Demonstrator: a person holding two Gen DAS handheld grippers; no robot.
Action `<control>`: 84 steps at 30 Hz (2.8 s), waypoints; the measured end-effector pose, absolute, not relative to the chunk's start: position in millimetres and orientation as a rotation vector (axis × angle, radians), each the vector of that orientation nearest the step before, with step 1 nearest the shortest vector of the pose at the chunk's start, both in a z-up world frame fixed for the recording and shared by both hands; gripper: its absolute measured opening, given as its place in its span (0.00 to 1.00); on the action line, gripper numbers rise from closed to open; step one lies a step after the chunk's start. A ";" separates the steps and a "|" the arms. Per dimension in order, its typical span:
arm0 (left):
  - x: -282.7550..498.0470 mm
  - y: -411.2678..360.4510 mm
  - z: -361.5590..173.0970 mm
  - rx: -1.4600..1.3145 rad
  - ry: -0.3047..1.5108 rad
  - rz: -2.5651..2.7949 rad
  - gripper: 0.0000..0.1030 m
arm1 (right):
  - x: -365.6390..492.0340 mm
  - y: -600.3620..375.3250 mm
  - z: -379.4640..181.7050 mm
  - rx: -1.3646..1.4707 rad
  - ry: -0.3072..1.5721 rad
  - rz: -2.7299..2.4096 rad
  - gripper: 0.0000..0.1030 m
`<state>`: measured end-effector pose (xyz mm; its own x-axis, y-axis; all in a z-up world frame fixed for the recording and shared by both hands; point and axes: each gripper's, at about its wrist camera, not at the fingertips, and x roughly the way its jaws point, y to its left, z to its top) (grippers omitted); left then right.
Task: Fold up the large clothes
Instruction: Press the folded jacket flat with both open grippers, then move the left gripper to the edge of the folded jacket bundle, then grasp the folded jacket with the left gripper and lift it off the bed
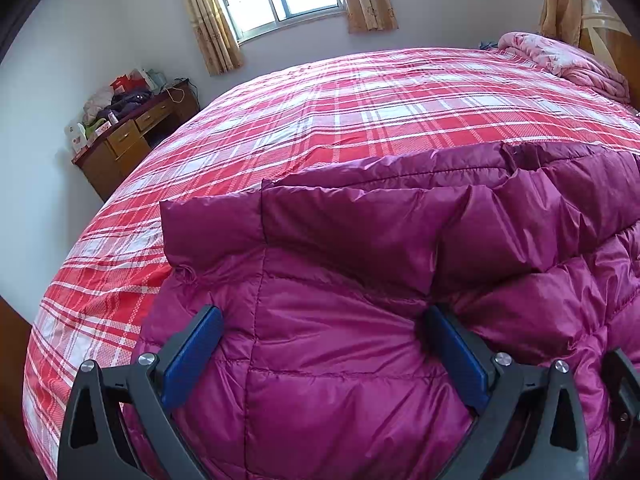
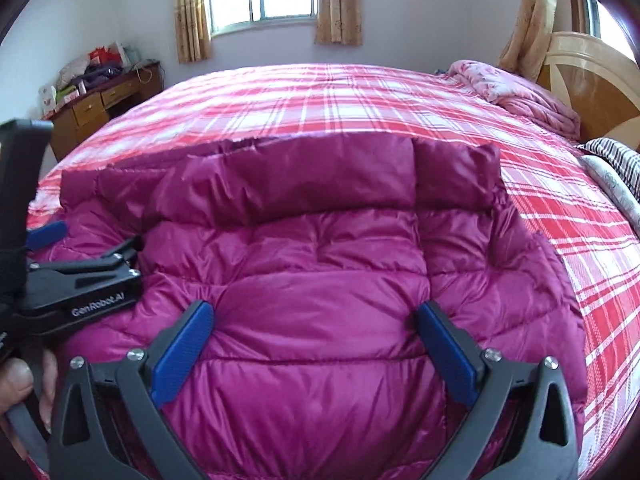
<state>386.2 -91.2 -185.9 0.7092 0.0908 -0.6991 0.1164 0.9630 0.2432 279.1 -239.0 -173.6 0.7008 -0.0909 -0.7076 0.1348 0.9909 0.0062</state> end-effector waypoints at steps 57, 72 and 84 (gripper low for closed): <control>237.0 35.0 -142.0 -0.161 0.716 -0.376 0.11 | 209.1 -191.9 -189.4 -0.078 0.799 -0.075 1.00; 207.6 -84.5 -46.5 0.111 0.510 -0.636 0.11 | 175.2 -263.1 -138.4 0.072 0.728 0.008 0.95; 227.8 -213.0 -97.3 0.280 0.573 -0.847 0.13 | 185.7 -365.9 -166.3 0.226 0.787 -0.202 0.94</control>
